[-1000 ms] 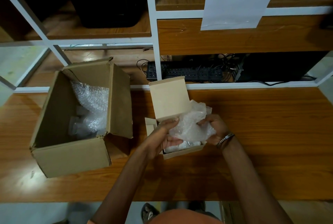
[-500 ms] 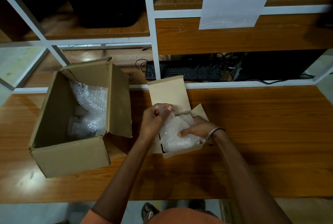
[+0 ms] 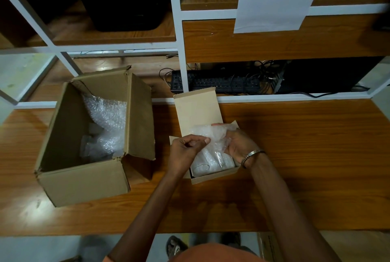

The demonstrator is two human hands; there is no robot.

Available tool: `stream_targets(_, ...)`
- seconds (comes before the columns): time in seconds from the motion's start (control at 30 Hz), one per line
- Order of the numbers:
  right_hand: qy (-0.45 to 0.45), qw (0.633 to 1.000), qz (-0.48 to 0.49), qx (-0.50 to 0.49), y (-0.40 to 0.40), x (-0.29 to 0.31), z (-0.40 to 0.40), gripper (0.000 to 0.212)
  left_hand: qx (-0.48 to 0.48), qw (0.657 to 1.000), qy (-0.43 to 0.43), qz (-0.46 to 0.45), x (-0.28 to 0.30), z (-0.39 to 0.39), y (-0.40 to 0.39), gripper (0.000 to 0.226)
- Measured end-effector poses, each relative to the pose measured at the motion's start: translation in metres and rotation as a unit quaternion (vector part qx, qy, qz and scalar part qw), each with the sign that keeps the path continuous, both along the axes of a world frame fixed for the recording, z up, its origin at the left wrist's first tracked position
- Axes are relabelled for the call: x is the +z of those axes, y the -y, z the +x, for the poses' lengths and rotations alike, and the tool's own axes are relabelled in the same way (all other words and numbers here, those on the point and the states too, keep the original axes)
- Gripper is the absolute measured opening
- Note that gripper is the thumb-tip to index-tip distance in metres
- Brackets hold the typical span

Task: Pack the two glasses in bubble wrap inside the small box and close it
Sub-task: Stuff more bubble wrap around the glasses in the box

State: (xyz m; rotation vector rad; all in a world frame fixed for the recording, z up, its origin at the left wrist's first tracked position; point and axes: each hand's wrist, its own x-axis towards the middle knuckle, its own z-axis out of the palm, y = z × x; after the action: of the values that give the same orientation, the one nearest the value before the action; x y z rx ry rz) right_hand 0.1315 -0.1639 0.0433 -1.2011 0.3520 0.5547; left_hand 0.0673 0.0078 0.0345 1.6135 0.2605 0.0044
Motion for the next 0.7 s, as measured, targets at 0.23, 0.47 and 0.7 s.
stream_targets(0.23, -0.003, 0.985, 0.152, 0.078, 0.01, -0.004, -0.007, 0.06, 0.073, 0.978, -0.144, -0.133, -0.003, 0.006, -0.006, 0.049)
stream_targets(0.47, 0.05, 0.988, 0.029, 0.144, 0.006, 0.007, -0.005, 0.055, -0.002, 0.973, -0.173, -0.154, 0.0, 0.01, -0.027, 0.064)
stream_targets(0.7, 0.105, 0.958, -0.173, 0.202, -0.003, 0.008, -0.001, 0.059, -0.064, 0.993, -0.081, -0.053, 0.017, 0.01, -0.029, 0.064)
